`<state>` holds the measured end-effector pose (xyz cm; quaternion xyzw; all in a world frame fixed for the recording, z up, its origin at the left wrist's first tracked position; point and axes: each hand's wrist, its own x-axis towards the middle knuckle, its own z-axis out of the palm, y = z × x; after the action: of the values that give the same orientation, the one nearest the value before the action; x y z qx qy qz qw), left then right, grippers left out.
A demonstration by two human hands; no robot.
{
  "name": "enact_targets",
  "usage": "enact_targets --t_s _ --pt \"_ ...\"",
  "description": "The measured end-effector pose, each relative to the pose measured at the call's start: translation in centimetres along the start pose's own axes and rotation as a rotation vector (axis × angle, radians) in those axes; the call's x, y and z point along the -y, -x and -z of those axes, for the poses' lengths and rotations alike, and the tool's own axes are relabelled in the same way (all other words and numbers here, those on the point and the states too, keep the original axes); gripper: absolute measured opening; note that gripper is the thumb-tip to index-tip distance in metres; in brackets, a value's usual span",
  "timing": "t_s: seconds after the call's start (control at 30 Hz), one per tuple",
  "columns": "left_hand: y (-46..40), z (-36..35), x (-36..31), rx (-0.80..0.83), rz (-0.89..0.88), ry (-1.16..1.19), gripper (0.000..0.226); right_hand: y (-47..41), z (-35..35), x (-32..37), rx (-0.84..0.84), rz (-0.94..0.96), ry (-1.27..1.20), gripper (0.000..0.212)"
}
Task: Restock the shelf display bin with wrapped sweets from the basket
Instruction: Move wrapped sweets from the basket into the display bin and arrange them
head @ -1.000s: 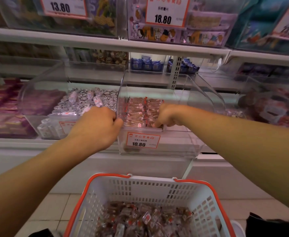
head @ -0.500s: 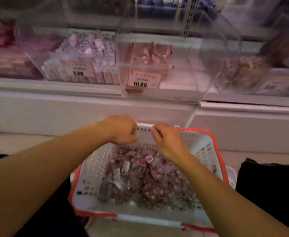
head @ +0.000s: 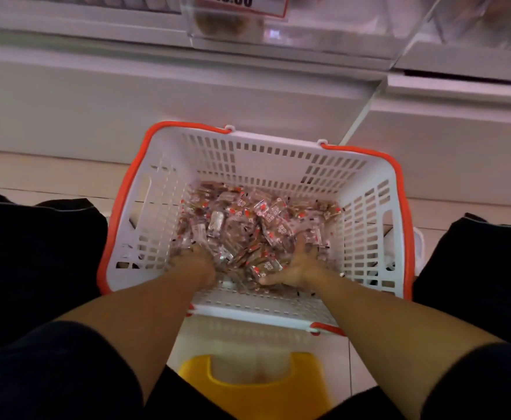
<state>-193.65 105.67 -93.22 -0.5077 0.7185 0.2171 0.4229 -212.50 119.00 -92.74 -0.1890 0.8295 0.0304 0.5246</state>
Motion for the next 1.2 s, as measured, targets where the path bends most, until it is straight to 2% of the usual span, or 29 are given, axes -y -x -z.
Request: enact_targets --t_s 0.07,0.13,0.2,0.27,0.33,0.37,0.43,0.5,0.53,0.57,0.63,0.7,0.77,0.87,0.97,1.07,1.13,1.2 --pt "-0.2 0.4 -0.3 -0.010 -0.019 0.132 0.105 0.0 -0.5 0.8 -0.022 0.048 -0.009 0.164" --pt "-0.8 0.9 -0.8 -0.017 -0.009 0.401 0.113 -0.7 -0.8 1.5 -0.116 0.084 -0.028 0.162" --pt "-1.3 0.8 -1.1 -0.037 -0.024 0.501 0.101 -1.0 -1.1 2.0 -0.221 0.152 0.016 0.153" --pt "-1.6 0.5 -1.3 -0.036 -0.050 0.449 0.084 -1.1 -1.2 2.3 -0.280 0.218 0.013 0.140" --pt "-1.5 0.4 -1.3 -0.049 -0.096 0.423 0.063 -1.3 -1.0 2.4 -0.277 0.252 -0.006 0.135" --pt "-1.5 0.4 -1.3 -0.038 -0.119 0.435 0.062 -1.3 -1.0 2.4 -0.230 0.241 -0.002 0.140" --pt "-1.4 0.2 -1.1 0.028 -0.162 0.447 0.085 -1.1 -1.2 2.6 -0.101 0.177 0.029 0.154" --pt "-0.9 0.1 -0.9 0.113 -0.193 0.320 0.109 -0.8 -1.7 2.8 -0.094 0.157 0.087 0.153" --pt "-0.9 0.0 -0.8 0.120 -0.207 0.244 0.110 -0.8 -1.9 2.7 -0.144 0.177 0.106 0.142" --pt "-1.0 -0.1 -0.7 0.096 -0.224 0.204 0.101 -0.8 -2.1 2.5 -0.210 0.214 0.102 0.125" --pt "-1.1 0.2 -0.5 0.007 -0.254 0.186 0.064 -0.7 -1.9 1.8 -0.327 0.276 0.068 0.090" --pt "-0.8 0.6 -0.5 -0.013 -0.277 0.146 0.041 -0.8 -1.4 1.5 -0.344 0.291 0.038 0.068" --pt "-0.3 0.7 -0.5 -0.014 -0.278 0.103 0.035 -0.7 -0.4 1.6 -0.314 0.294 -0.038 0.047" --pt "0.1 0.5 -0.8 0.025 -0.306 0.044 0.043 -0.6 0.9 1.7 -0.249 0.294 -0.186 0.026" --pt "0.0 0.2 -0.9 0.020 -0.365 0.036 0.039 -0.5 1.3 1.5 -0.225 0.270 -0.293 0.026" --pt "0.2 0.2 -0.9 -0.011 -0.387 0.028 0.035 0.0 1.7 1.7 -0.158 0.221 -0.584 0.042" --pt "0.2 0.1 -1.0 0.055 -0.388 0.023 0.033 0.4 2.3 1.8 -0.060 0.163 -0.762 0.054" --pt "0.2 0.2 -1.0 0.098 -0.373 0.078 0.030 0.4 3.1 1.7 0.099 0.139 -0.865 0.052"
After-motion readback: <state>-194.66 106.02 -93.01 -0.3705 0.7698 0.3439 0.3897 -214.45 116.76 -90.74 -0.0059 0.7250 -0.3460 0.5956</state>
